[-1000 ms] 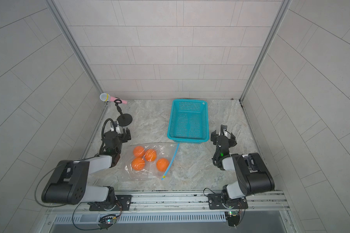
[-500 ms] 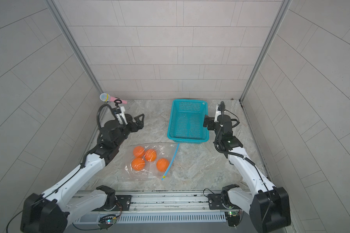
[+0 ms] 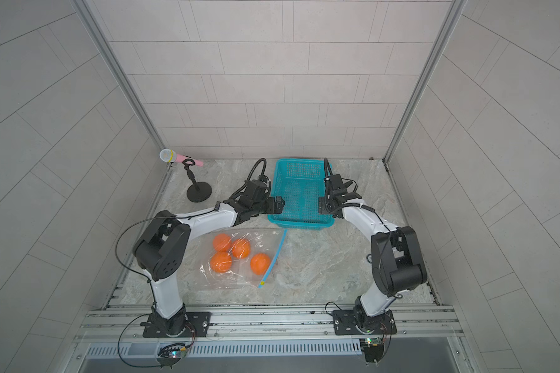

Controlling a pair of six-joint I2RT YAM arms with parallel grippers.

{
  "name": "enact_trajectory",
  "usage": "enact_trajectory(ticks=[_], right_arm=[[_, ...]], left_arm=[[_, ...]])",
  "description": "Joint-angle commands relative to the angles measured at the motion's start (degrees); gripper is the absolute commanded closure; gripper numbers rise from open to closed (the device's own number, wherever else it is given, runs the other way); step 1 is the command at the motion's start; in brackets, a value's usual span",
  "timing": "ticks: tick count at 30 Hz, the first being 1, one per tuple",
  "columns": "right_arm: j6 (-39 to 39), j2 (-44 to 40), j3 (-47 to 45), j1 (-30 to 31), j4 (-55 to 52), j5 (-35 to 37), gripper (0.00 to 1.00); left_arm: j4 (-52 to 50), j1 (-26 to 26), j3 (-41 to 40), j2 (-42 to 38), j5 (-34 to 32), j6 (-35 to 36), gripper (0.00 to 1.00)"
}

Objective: Open the zip-top bag and take out the orange
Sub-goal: Move the basket to the center of the board.

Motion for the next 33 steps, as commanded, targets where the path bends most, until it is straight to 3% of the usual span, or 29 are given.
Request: enact_trajectory(ticks=[1, 5, 10, 14, 17, 21, 25, 28, 30, 33], right_arm=[[1.43, 0.70, 0.55, -1.82, -3.96, 0.21, 0.26], [2.01, -2.02, -1.89, -4.16, -3.92, -0.84, 0.36], [1.87, -7.06, -5.23, -7.44, -4.86, -2.79, 0.41], [1.75, -11.08, -7.55, -8.91, -6.38, -1.85, 0.42], [1.83, -12.83, -9.48, -9.20, -6.10, -2.33, 0.45], [1.22, -12.62, -10.18, -9.15, -9.04, -4.06, 0.49], [2.96, -15.73, -13.38, -9.45, -8.12, -1.06, 0.47], [2.94, -17.30, -12.47, -9.73, -9.57, 0.03, 0.39], [3.02, -20.03, -12.02, -9.46, -10.15, -0.41, 0.30], [3.53, -26.77, -14.03, -8.42, -8.15, -0.61, 0.21]], left_arm=[[-2.51, -2.06, 4.60, 2.47, 1.12, 1.13, 0.16], [-1.10, -4.09, 5.73, 4.48, 1.44, 0.91, 0.31], [-4.65, -8.54, 11.55, 8.25, 0.57, 1.43, 0.31], [-3.02, -10.43, 12.23, 9.01, 2.16, -1.77, 0.35], [-3.60, -12.21, 11.77, 7.98, -1.01, -1.77, 0.35], [-2.11, -12.88, 9.48, 5.97, -0.27, -2.94, 0.32], [-3.51, -13.82, 9.14, 5.03, -2.60, -3.25, 0.28], [-3.99, -14.00, 7.89, 4.03, -3.90, -4.48, 0.16], [-6.13, -14.11, 5.98, 0.94, -8.56, -4.19, 0.01], [-6.85, -14.09, 1.59, -6.73, -14.26, -2.12, 0.00]])
